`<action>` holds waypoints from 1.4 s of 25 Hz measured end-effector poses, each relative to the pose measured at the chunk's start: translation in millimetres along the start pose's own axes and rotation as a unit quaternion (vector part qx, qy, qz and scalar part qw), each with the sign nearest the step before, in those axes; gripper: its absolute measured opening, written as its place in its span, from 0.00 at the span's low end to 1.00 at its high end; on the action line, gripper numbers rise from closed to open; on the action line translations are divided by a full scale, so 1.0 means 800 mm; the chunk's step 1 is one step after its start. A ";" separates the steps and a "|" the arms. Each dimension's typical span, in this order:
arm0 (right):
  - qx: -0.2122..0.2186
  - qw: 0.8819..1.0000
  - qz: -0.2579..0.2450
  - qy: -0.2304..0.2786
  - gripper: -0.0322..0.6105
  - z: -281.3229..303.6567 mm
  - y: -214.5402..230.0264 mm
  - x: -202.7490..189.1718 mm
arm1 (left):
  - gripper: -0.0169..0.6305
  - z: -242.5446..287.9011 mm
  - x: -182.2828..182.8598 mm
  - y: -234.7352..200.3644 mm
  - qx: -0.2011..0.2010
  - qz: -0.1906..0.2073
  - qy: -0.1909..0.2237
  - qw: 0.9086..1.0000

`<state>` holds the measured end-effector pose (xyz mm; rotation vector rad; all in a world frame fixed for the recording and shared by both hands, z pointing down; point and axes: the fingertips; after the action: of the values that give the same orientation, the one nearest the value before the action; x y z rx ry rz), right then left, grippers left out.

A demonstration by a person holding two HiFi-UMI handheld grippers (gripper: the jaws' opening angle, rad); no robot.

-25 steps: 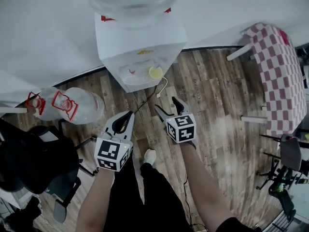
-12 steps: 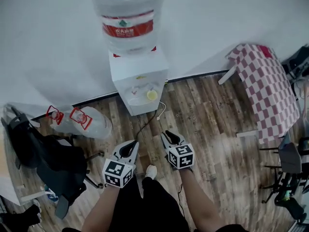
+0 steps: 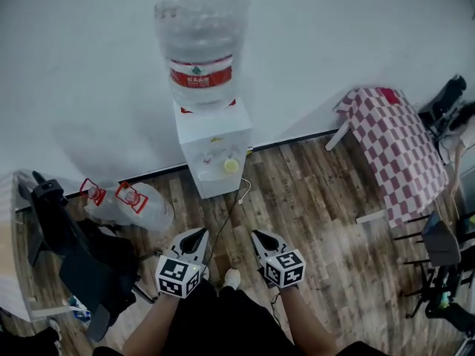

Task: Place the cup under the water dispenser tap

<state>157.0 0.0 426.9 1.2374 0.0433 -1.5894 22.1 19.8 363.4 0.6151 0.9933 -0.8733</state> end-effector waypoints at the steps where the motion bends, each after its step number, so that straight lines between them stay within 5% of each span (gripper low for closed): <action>1: 0.003 1.000 0.000 0.007 0.09 -0.007 -0.009 0.003 | 0.05 -0.004 0.005 -0.004 0.000 0.002 0.006 1.000; 17: 0.017 0.992 -0.018 0.121 0.09 -0.072 -0.106 0.086 | 0.05 -0.051 0.055 -0.056 -0.027 0.012 0.058 0.998; 35: -0.010 0.992 -0.019 0.126 0.08 -0.063 -0.110 0.081 | 0.05 -0.060 0.050 -0.089 -0.021 0.004 0.068 0.997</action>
<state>134.0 21.9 311.0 1.4236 0.2448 -1.4530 -49.1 6.5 302.5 0.6486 1.1278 -0.8101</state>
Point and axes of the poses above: the fingertips, and each gripper's own axes: z forward along the fingers, y to its right, x out of its top, and after that the axes turned 15 degrees about z, right-handed
